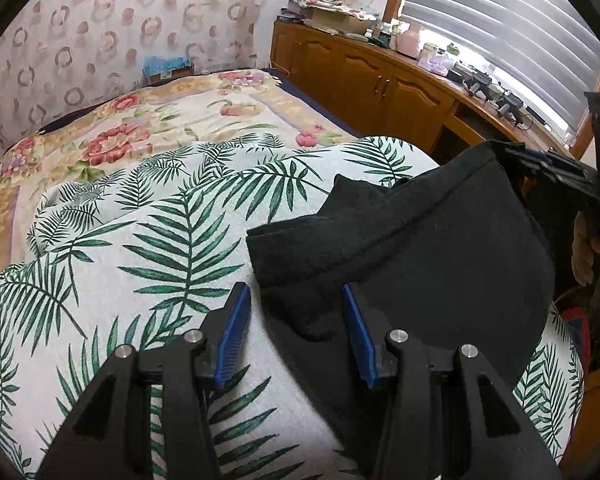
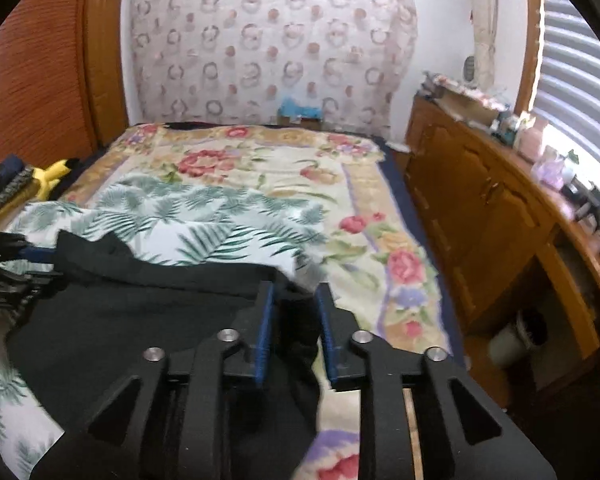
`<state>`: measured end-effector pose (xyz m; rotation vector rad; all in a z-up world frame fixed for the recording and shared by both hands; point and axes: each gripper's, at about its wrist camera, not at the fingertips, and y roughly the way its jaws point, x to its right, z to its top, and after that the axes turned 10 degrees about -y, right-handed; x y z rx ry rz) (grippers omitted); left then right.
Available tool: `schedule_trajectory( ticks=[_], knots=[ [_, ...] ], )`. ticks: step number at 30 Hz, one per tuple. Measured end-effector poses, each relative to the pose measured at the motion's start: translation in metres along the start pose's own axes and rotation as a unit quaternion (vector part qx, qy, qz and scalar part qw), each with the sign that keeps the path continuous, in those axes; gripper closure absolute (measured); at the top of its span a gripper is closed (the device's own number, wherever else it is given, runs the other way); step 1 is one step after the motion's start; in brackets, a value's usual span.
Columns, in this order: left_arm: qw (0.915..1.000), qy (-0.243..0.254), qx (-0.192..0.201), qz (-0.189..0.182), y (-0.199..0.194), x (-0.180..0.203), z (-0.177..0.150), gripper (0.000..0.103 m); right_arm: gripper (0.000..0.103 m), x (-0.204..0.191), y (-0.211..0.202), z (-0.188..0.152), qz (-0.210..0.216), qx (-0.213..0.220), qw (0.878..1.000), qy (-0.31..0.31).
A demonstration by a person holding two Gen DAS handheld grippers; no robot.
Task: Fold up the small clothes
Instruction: 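Close both tools on the edge of the folded shirt, then lift the folded shirt with both tools and carry it to the navy stack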
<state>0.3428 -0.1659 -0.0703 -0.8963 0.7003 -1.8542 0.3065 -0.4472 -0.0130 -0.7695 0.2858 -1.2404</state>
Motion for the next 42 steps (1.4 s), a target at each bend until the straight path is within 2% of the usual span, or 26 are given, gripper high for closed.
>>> schedule_trajectory(
  ticks=[2, 4, 9, 12, 16, 17, 18, 20, 21, 22, 24, 26, 27, 29, 32, 37, 42],
  knots=[
    [1.0000, -0.002, -0.007, -0.003, 0.005, -0.002, 0.002, 0.056, 0.045, -0.003, -0.001, -0.001, 0.008, -0.002, 1.000, 0.001],
    [1.0000, 0.001, -0.006, -0.004, 0.007, -0.001, 0.004, 0.056, 0.037, -0.006, -0.001, -0.004, 0.013, -0.010, 1.000, 0.000],
    [0.9999, -0.002, -0.004, -0.012, 0.011, -0.003, 0.007, 0.056, 0.028, -0.009, 0.013, -0.024, 0.029, -0.044, 0.999, 0.009],
    [0.9999, -0.005, -0.002, -0.016, 0.011, -0.004, 0.007, 0.056, 0.023, -0.004, 0.020, -0.034, 0.045, -0.053, 0.997, 0.037],
    [0.9996, -0.013, -0.001, -0.026, 0.011, -0.006, 0.008, 0.057, 0.023, 0.005, 0.028, -0.039, 0.098, -0.061, 0.990, 0.081],
    [0.9993, -0.013, -0.002, -0.034, 0.011, -0.006, 0.008, 0.064, 0.023, 0.005, 0.029, -0.039, 0.113, -0.063, 0.988, 0.083],
    [0.9990, -0.011, -0.004, -0.044, 0.012, -0.006, 0.008, 0.070, 0.023, 0.002, 0.031, -0.039, 0.133, -0.068, 0.985, 0.084],
    [0.9990, -0.007, -0.005, -0.044, 0.013, -0.003, 0.009, 0.076, 0.035, -0.007, 0.029, -0.038, 0.145, -0.066, 0.985, 0.070],
    [0.9987, -0.008, -0.007, -0.050, 0.012, -0.003, 0.009, 0.086, 0.036, -0.011, 0.027, -0.037, 0.136, -0.063, 0.987, 0.059],
    [0.9981, -0.011, -0.009, -0.059, 0.011, -0.002, 0.009, 0.088, 0.042, -0.013, 0.026, -0.037, 0.137, -0.062, 0.987, 0.056],
    [0.9980, -0.011, -0.006, -0.062, 0.007, 0.000, 0.009, 0.091, 0.048, -0.018, 0.023, -0.037, 0.137, -0.060, 0.988, 0.050],
    [0.9977, -0.008, 0.006, -0.067, -0.002, 0.004, 0.009, 0.092, 0.060, -0.022, 0.021, -0.038, 0.142, -0.061, 0.987, 0.039],
    [0.9973, -0.008, 0.013, -0.071, -0.007, 0.006, 0.009, 0.093, 0.062, -0.025, 0.019, -0.038, 0.142, -0.062, 0.987, 0.032],
    [0.9963, -0.005, 0.030, -0.081, -0.019, 0.011, 0.009, 0.093, 0.076, -0.032, 0.013, -0.037, 0.140, -0.055, 0.989, 0.010],
    [0.9943, 0.003, 0.053, -0.092, -0.039, 0.019, 0.009, 0.093, 0.081, -0.039, 0.002, -0.036, 0.125, -0.041, 0.991, -0.016],
    [0.9897, 0.012, 0.089, -0.112, -0.076, 0.029, 0.011, 0.093, 0.083, -0.037, -0.029, -0.026, 0.105, -0.001, 0.994, -0.024],
    [0.9867, 0.014, 0.127, -0.100, -0.112, 0.028, 0.011, 0.093, 0.083, -0.042, -0.066, -0.001, 0.081, 0.046, 0.995, -0.042]
  ],
)
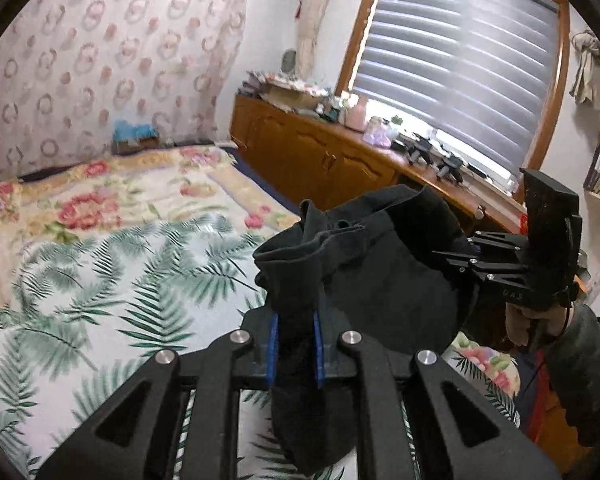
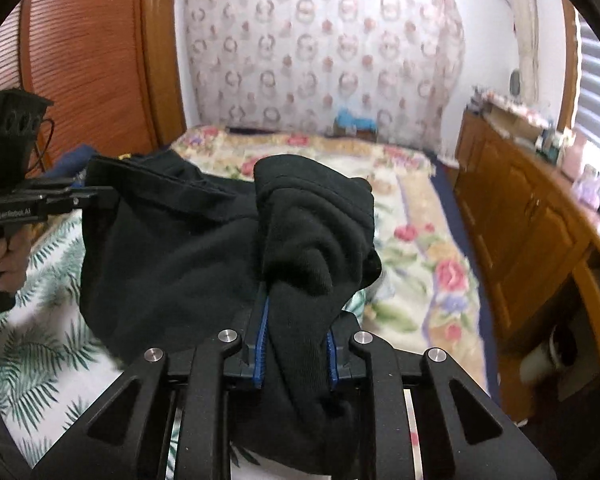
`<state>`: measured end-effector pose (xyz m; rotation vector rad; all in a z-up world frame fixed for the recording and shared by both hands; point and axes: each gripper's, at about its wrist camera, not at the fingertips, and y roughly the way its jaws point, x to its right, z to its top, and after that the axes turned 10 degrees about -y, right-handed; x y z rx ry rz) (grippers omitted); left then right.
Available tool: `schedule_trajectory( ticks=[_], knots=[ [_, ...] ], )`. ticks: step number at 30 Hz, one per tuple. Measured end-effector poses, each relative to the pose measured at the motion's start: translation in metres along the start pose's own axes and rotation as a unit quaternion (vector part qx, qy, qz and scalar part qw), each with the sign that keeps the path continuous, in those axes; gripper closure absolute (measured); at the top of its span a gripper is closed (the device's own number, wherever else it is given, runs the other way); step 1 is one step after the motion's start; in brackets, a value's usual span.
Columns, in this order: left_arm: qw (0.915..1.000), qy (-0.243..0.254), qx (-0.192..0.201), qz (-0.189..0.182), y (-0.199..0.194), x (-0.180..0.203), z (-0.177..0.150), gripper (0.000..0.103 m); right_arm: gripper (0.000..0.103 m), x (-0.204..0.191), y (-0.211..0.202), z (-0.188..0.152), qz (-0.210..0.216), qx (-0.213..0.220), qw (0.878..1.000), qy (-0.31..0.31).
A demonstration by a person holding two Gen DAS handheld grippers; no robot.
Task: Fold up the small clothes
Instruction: 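Lift the folded shirt with both tools and carry it to the navy stack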
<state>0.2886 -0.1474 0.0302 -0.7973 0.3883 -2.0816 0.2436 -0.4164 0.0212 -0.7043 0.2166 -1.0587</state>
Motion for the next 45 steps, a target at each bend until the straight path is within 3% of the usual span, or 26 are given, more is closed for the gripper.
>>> schedule_trajectory(
  ticks=[7, 14, 21, 29, 32, 38, 42, 45],
  knots=[
    [0.9974, 0.004, 0.045, 0.056, -0.063, -0.023, 0.002, 0.093, 0.083, -0.033, -0.006, 0.045, 0.015, 0.032, 0.998, -0.047],
    [0.9890, -0.024, 0.085, 0.119, -0.131, -0.075, -0.012, 0.093, 0.083, -0.098, 0.022, 0.102, 0.056, 0.053, 0.991, -0.106],
    [0.9725, -0.056, 0.133, 0.182, -0.203, -0.129, -0.033, 0.093, 0.083, -0.176, 0.055, 0.164, 0.106, 0.077, 0.977, -0.170],
    [0.9434, -0.120, 0.188, 0.246, -0.268, -0.188, -0.076, 0.093, 0.083, -0.272, 0.088, 0.236, 0.157, 0.102, 0.945, -0.267],
    [0.9326, -0.144, 0.200, 0.263, -0.279, -0.207, -0.096, 0.093, 0.083, -0.307, 0.105, 0.260, 0.171, 0.105, 0.933, -0.299],
    [0.9195, -0.196, 0.188, 0.284, -0.280, -0.244, -0.128, 0.092, 0.083, -0.382, 0.151, 0.300, 0.197, 0.096, 0.908, -0.358],
    [0.9163, -0.209, 0.181, 0.290, -0.277, -0.258, -0.136, 0.091, 0.083, -0.415, 0.191, 0.305, 0.195, 0.081, 0.902, -0.376],
    [0.9174, -0.209, 0.166, 0.295, -0.273, -0.261, -0.141, 0.088, 0.077, -0.430, 0.216, 0.303, 0.184, 0.065, 0.908, -0.370]
  ],
)
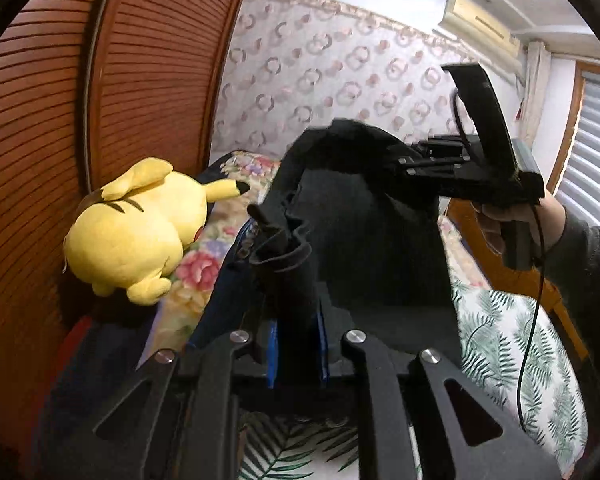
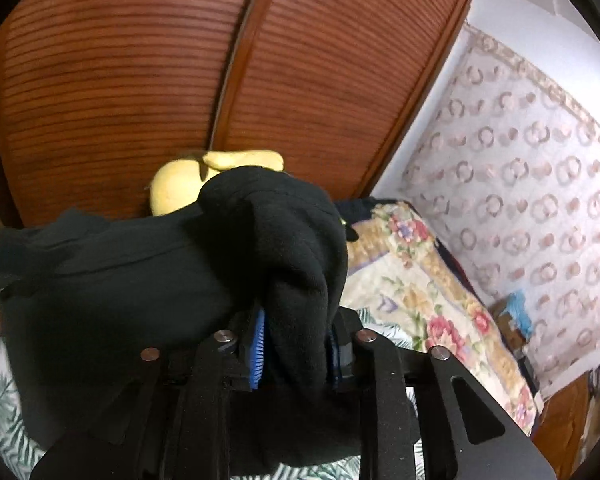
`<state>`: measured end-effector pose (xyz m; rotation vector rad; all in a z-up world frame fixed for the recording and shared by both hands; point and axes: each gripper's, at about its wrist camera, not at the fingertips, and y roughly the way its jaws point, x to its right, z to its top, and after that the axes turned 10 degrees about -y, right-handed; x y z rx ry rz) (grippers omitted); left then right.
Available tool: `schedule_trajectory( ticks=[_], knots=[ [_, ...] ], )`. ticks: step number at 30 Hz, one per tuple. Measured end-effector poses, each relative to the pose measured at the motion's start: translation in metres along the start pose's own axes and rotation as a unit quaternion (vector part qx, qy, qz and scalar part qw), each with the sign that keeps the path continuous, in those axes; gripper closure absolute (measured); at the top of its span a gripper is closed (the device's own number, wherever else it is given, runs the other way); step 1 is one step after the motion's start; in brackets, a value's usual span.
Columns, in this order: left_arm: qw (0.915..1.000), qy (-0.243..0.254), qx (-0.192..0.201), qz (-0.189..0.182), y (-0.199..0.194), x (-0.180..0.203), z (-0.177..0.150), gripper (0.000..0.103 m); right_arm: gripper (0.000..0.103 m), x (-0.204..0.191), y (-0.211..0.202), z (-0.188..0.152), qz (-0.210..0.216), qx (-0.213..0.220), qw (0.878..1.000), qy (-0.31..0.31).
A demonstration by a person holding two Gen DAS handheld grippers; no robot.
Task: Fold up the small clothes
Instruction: 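Lift the folded shirt with both tools and carry it to the navy stack, then lower the shirt onto the navy stack and open both tools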
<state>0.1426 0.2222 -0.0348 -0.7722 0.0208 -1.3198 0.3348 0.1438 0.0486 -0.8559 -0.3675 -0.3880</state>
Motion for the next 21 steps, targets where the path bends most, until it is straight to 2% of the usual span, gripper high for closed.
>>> schedule_trajectory(
  ticks=[2, 4, 6, 8, 10, 16, 18, 20, 21],
  knots=[
    [0.9999, 0.008, -0.001, 0.008, 0.000, 0.000, -0.002, 0.085, 0.059, 0.002, 0.005, -0.003, -0.018, -0.004, 1.000, 0.019],
    [0.9997, 0.018, 0.003, 0.018, -0.006, 0.001, 0.001, 0.078, 0.047, 0.008, 0.004, -0.007, -0.029, -0.006, 0.998, 0.058],
    [0.9995, 0.025, 0.006, 0.018, -0.013, 0.001, 0.002, 0.061, 0.047, 0.009, -0.006, -0.012, -0.018, 0.003, 0.996, 0.084],
    [0.9990, 0.032, 0.018, 0.025, -0.024, 0.003, 0.001, 0.056, 0.046, 0.009, -0.020, -0.019, -0.009, 0.018, 0.994, 0.110],
    [0.9983, 0.042, 0.028, 0.028, -0.032, 0.005, 0.000, 0.047, 0.046, 0.006, -0.036, -0.024, -0.008, 0.035, 0.991, 0.131],
    [0.9968, 0.066, 0.040, 0.017, -0.057, 0.029, -0.009, 0.046, 0.045, -0.018, -0.087, -0.039, -0.031, 0.060, 0.983, 0.172],
    [0.9962, 0.074, 0.044, 0.012, -0.065, 0.038, -0.011, 0.046, 0.038, -0.028, -0.112, -0.056, -0.038, 0.064, 0.979, 0.191],
    [0.9954, 0.084, 0.047, 0.010, -0.072, 0.050, -0.016, 0.046, 0.025, -0.040, -0.137, -0.074, -0.044, 0.069, 0.975, 0.207],
    [0.9950, 0.088, 0.046, 0.010, -0.074, 0.055, -0.018, 0.046, 0.023, -0.044, -0.145, -0.079, -0.048, 0.068, 0.974, 0.210]
  ],
)
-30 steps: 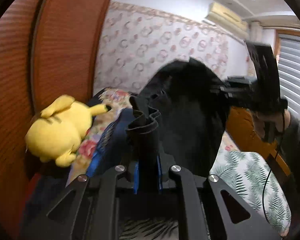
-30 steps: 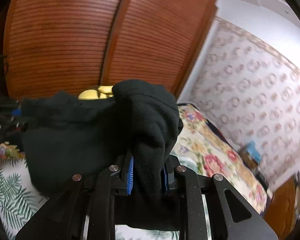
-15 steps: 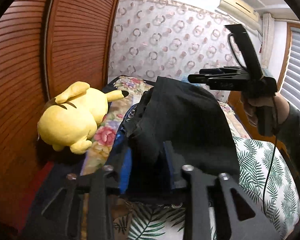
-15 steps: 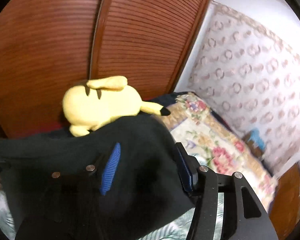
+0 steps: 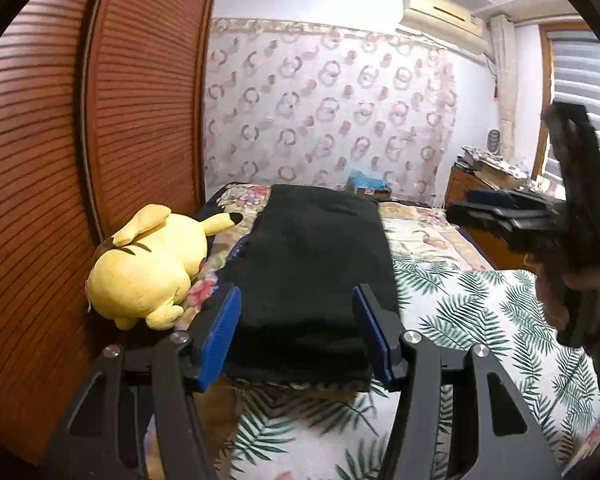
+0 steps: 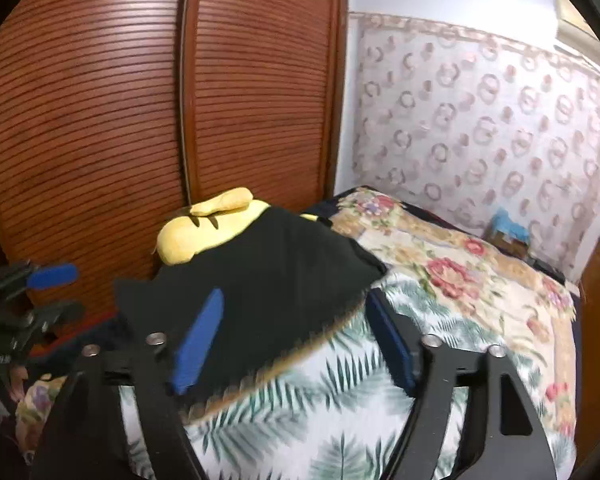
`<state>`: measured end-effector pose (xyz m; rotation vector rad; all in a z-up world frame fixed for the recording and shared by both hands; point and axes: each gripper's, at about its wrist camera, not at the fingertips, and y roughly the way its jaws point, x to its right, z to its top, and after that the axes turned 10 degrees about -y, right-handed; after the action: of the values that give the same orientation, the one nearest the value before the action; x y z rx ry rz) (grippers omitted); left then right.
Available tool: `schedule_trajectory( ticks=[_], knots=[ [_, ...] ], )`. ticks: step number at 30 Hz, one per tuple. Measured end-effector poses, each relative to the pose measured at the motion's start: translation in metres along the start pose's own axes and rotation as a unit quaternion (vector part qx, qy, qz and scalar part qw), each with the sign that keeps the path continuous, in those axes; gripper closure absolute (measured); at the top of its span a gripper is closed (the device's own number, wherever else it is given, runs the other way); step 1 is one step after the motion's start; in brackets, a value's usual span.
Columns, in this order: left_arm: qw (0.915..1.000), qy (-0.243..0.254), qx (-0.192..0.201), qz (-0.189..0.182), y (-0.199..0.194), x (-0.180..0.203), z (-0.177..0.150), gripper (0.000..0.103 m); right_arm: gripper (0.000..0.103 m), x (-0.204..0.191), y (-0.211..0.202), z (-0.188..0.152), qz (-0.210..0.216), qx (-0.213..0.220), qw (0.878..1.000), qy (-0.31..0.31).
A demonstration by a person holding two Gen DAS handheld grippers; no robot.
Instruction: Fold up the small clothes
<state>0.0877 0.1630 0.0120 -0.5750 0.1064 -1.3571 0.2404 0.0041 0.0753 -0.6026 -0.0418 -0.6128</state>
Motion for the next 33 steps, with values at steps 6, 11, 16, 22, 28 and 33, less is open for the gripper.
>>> schedule_trajectory(
  ticks=[6, 11, 16, 22, 28, 33],
  knots=[
    [0.9992, 0.013, -0.003, -0.036, -0.016, 0.034, -0.010, 0.046, 0.020, 0.000, -0.063, -0.046, -0.052, 0.002, 0.997, 0.049],
    [0.9988, 0.028, -0.007, -0.040, -0.022, 0.064, -0.019, 0.046, 0.020, 0.004, -0.110, -0.084, -0.091, 0.008, 0.992, 0.088],
    [0.9976, 0.044, -0.013, -0.051, -0.025, 0.094, -0.025, 0.046, 0.020, 0.004, -0.160, -0.116, -0.143, 0.015, 0.983, 0.115],
    [0.9970, 0.063, -0.010, -0.044, -0.028, 0.122, -0.031, 0.046, 0.020, 0.000, -0.198, -0.135, -0.194, 0.023, 0.971, 0.137],
    [0.9970, 0.062, -0.004, -0.046, -0.032, 0.134, -0.032, 0.046, 0.020, 0.001, -0.213, -0.142, -0.208, 0.029, 0.966, 0.149],
    [0.9973, 0.060, -0.005, -0.042, -0.031, 0.135, -0.030, 0.046, 0.020, 0.000, -0.218, -0.144, -0.215, 0.029, 0.964, 0.151]
  ],
)
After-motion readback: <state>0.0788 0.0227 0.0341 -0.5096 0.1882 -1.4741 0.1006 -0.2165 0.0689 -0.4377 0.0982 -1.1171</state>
